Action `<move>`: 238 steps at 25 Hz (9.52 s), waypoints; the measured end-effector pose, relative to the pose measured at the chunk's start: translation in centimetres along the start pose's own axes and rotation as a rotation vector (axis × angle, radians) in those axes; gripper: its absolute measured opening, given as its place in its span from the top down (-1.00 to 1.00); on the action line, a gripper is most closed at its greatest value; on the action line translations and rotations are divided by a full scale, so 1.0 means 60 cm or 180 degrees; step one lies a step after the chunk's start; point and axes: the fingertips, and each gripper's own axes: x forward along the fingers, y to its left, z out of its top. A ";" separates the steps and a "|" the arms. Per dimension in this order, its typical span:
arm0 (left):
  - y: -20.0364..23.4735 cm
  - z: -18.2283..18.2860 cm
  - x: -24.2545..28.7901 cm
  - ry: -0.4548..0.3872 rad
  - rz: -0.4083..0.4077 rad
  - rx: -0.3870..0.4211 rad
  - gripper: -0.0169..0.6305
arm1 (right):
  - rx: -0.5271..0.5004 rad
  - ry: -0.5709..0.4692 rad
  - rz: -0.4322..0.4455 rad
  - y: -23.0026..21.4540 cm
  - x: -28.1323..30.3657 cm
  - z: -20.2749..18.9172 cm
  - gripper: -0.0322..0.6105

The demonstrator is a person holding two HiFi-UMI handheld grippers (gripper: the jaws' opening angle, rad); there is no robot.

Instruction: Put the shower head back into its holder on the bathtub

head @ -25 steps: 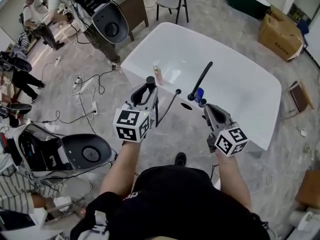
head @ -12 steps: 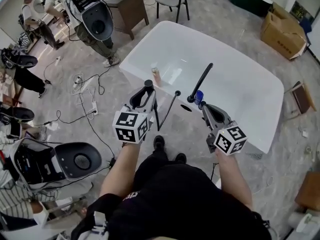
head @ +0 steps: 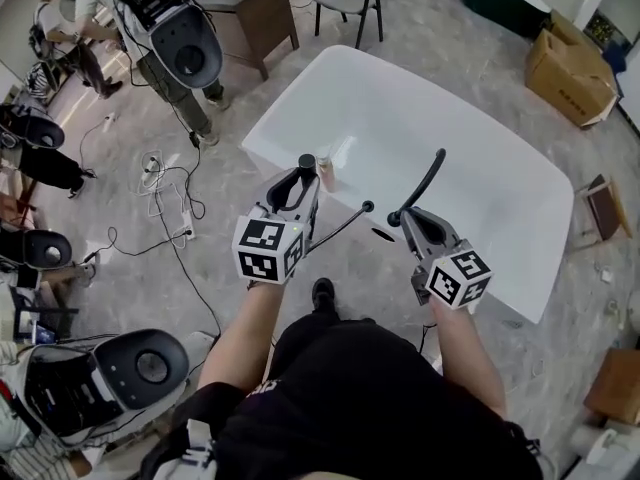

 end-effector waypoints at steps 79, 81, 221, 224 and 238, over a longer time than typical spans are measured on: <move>-0.097 -0.061 0.330 0.0612 -0.1363 0.0191 0.55 | 0.0544 0.0234 -0.0680 -0.181 0.081 -0.065 0.86; -0.108 -0.094 0.337 0.0711 -0.1416 0.0190 0.55 | 0.0586 0.0250 -0.0766 -0.187 0.065 -0.081 0.86; -0.063 0.088 0.165 -0.0007 0.0109 0.0016 0.84 | -0.0631 -0.0915 -0.0496 -0.252 -0.184 0.239 0.87; -0.057 0.084 0.165 -0.0002 0.0071 0.0009 0.84 | -0.0633 -0.0892 -0.0467 -0.238 -0.169 0.234 0.87; -0.026 0.061 0.156 0.0059 0.0077 -0.0078 0.84 | -0.0604 -0.0765 -0.0344 -0.212 -0.115 0.222 0.87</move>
